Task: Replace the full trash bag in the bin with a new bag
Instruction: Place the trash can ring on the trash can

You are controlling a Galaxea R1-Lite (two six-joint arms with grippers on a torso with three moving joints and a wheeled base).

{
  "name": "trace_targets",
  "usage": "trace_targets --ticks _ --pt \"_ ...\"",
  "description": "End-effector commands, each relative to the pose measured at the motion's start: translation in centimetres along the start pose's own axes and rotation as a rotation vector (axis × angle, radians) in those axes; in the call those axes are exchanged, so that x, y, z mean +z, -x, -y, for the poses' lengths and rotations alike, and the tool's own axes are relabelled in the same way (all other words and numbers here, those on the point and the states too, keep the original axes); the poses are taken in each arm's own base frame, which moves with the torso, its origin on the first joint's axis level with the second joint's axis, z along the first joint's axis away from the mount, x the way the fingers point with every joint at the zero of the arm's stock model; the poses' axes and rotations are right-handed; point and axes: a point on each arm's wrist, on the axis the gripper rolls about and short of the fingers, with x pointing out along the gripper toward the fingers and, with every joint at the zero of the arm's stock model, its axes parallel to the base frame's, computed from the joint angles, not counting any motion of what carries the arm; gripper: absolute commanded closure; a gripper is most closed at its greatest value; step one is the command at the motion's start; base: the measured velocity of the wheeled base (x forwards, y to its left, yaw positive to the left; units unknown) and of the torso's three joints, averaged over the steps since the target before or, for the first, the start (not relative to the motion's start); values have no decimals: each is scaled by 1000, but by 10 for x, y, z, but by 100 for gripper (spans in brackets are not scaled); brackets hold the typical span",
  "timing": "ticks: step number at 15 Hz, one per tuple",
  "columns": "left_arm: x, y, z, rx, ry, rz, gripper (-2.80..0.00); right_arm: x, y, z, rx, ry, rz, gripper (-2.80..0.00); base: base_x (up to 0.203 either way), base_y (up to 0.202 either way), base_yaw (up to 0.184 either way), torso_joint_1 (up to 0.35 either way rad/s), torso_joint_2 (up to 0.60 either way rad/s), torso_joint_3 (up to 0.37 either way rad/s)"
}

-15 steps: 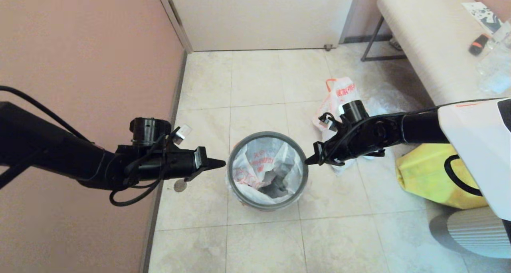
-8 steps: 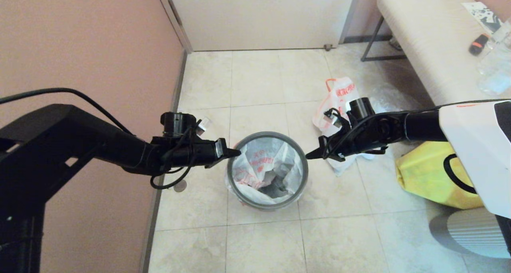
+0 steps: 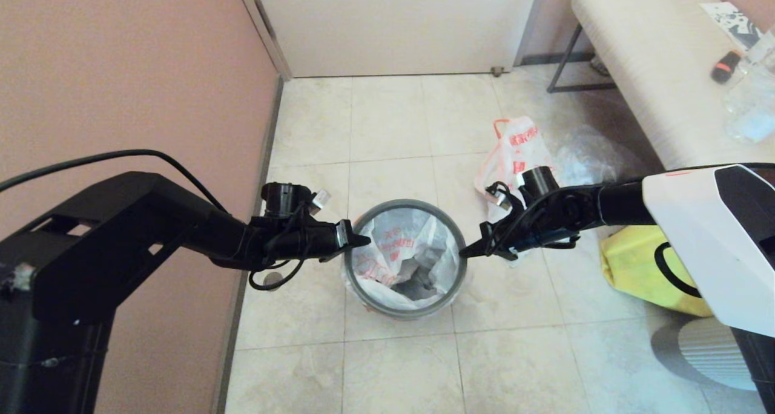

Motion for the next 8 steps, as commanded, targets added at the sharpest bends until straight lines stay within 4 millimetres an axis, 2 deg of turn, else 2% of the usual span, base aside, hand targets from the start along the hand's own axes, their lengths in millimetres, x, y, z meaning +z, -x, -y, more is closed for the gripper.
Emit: trace_targets --ticks 1,4,8 --pt "0 -3 -7 4 8 -1 0 -5 -10 9 0 -17 -22 0 0 0 0 0 0 0" --pt "1 -12 -20 31 14 8 0 -8 -18 17 -2 -27 -36 0 0 0 0 0 0 0" --pt "1 -14 -22 58 12 21 0 -7 -33 24 5 -9 -22 0 0 0 0 0 0 0"
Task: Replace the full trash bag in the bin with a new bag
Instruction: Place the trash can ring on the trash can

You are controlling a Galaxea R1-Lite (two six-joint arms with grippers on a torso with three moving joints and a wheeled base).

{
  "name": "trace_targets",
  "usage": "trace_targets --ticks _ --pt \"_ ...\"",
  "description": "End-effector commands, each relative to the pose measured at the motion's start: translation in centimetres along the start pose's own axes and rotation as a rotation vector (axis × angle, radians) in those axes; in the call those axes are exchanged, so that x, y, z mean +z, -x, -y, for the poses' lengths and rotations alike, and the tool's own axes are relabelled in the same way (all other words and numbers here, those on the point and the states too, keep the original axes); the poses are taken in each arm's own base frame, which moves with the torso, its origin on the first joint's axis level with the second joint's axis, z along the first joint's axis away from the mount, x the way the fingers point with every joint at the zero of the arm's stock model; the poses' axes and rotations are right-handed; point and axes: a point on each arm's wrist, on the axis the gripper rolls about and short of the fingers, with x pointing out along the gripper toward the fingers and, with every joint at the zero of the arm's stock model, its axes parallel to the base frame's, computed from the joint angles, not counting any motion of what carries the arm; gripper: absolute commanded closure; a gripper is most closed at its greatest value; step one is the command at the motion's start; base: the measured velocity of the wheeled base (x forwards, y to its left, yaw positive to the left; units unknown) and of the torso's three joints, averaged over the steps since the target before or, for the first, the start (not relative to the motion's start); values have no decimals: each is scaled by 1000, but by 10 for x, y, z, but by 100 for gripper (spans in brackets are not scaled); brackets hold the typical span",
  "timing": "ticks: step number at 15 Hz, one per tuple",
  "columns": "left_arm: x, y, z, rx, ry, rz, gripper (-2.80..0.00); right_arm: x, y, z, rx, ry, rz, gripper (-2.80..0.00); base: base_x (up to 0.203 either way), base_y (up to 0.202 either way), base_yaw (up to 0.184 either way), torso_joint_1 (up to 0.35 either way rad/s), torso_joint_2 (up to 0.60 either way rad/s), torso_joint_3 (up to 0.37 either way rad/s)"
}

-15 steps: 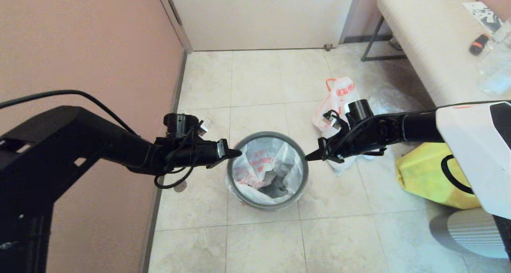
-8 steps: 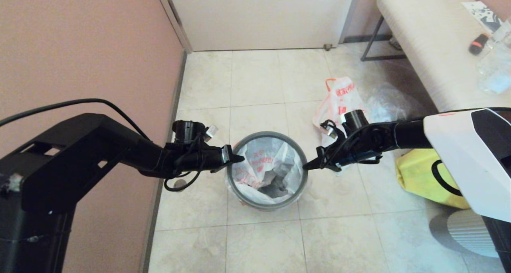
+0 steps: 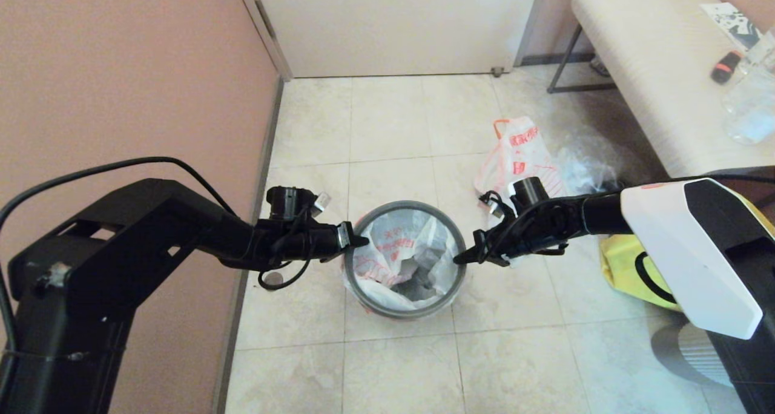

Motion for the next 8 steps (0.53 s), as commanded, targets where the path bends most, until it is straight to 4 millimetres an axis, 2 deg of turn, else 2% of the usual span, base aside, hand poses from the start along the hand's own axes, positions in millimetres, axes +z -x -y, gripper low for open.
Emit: trace_targets --ticks 1,6,8 --pt "-2 -2 -4 3 7 -4 0 -5 -13 10 0 -11 -11 0 0 0 0 0 0 0" --pt "0 1 -3 14 7 5 0 -6 -13 10 -10 -27 -12 0 0 0 0 0 0 0" --pt "10 12 9 11 -12 39 0 3 3 -8 -24 -7 21 0 0 0 0 0 0 0"
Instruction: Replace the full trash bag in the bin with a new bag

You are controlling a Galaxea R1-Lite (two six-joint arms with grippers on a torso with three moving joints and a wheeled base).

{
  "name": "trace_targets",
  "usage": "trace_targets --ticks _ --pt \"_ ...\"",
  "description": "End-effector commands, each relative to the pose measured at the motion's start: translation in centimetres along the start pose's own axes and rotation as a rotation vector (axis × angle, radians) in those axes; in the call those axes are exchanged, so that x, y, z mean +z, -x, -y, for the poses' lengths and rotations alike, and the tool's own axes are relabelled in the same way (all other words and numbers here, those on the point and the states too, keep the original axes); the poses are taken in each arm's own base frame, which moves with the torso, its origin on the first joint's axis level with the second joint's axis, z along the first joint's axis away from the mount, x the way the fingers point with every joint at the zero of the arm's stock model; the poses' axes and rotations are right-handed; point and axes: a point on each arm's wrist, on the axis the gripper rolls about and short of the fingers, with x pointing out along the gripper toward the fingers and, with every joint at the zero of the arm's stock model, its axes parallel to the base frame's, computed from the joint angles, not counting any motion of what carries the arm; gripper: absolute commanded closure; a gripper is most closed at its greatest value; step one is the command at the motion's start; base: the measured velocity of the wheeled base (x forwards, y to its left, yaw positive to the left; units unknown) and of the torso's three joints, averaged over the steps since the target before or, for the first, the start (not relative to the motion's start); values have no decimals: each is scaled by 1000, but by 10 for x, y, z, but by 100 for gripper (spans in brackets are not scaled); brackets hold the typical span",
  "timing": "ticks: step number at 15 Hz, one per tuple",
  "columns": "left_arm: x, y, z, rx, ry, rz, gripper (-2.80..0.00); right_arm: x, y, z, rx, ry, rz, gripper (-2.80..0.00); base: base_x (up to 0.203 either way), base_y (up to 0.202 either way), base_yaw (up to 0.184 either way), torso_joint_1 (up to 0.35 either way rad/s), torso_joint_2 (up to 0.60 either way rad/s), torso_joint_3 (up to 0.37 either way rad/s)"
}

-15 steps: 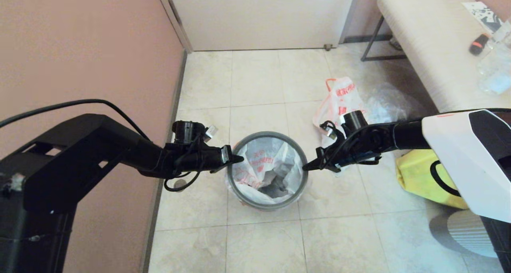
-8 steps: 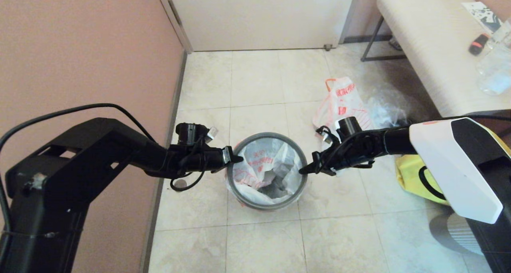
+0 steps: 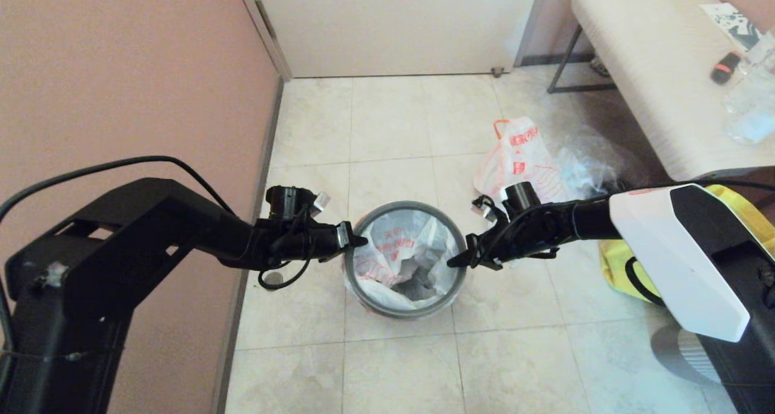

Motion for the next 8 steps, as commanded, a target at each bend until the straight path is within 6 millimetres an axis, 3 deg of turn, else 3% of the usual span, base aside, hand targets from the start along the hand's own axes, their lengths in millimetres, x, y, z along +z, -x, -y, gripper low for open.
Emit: trace_targets --ticks 1,5,8 --pt "16 18 19 -22 -29 54 0 11 26 -28 4 36 42 0 0 0 0 0 0 0" --pt "47 88 95 -38 -92 150 0 19 106 -105 -38 107 139 0 0 0 0 0 0 0" --pt "37 145 144 97 -120 203 0 0 165 -141 -257 90 193 0 0 0 0 0 0 0"
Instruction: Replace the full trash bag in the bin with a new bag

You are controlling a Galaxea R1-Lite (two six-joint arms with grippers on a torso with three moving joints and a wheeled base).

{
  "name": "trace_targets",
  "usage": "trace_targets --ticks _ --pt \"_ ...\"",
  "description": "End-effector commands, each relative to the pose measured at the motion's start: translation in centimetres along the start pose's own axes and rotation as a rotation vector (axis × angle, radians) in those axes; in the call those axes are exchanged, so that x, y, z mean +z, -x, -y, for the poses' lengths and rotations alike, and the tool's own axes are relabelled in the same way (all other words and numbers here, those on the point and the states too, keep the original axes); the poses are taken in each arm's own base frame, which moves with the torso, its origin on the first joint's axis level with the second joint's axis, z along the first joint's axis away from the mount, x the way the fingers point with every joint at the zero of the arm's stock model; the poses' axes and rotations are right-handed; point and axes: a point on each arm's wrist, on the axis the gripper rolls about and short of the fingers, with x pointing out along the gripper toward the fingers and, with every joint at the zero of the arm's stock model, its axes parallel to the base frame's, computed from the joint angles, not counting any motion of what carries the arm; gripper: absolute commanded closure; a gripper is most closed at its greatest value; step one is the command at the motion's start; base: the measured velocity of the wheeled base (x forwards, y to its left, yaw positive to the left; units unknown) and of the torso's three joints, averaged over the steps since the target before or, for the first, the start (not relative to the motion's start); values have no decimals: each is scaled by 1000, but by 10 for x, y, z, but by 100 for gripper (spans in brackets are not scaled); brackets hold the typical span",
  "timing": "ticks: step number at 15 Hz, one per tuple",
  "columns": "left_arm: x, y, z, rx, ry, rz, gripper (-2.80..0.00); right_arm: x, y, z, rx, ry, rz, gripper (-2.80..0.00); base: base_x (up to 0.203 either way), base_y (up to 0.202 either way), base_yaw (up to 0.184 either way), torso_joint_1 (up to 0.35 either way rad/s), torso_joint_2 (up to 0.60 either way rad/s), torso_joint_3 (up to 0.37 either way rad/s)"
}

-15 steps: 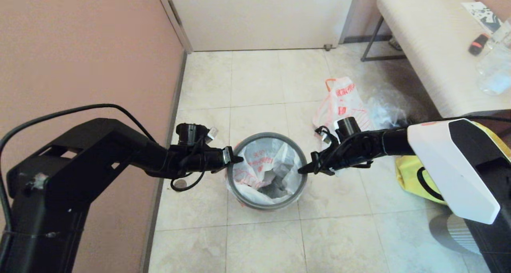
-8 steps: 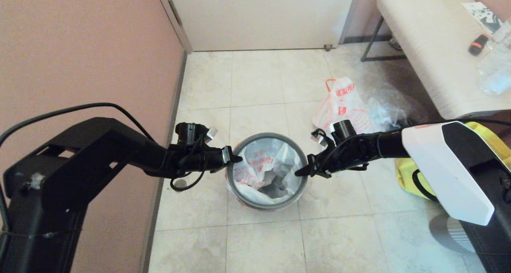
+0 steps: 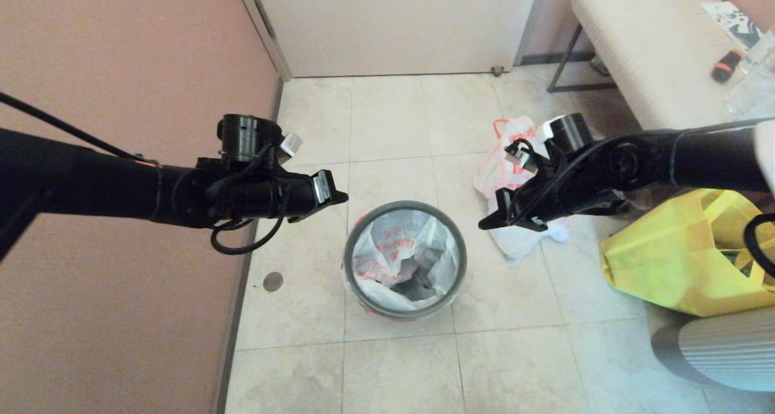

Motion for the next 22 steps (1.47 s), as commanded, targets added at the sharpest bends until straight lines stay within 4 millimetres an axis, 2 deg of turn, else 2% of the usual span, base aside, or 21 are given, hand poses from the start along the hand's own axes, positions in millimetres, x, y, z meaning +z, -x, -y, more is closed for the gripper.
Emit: trace_targets --ticks 1,3,5,8,11,14,16,19,20,22 --pt "9 68 36 14 -55 98 0 -6 80 -26 -141 14 67 0 0 0 0 0 0 0" --pt "-4 128 56 108 -118 171 0 -23 132 -28 -298 -23 59 0 0 0 0 0 0 0" --pt "-27 181 62 268 -180 253 0 -48 176 -35 -411 -45 62 0 0 0 0 0 0 0" --pt "-62 253 60 399 -232 381 0 -97 222 -46 -533 -53 79 0 0 0 0 0 0 0" --pt "-95 318 48 501 -214 528 0 -160 278 -64 -565 -35 202 0 0 0 0 0 0 0" --pt "-134 352 36 599 -183 613 0 -226 322 -78 -553 -55 359 0 0 0 0 0 0 0" --pt "-165 363 28 627 -176 623 0 -269 341 -82 -574 -90 428 0 0 0 0 0 0 0" --pt "-210 362 10 668 -162 624 0 -330 355 -91 -624 -134 567 0 0 0 0 0 0 0" --pt "-218 359 6 709 -142 623 0 -346 356 -94 -648 -150 593 0 0 0 0 0 0 0" --pt "-220 362 7 767 -70 629 0 -374 354 -99 -692 -151 601 0 0 0 0 0 0 0"
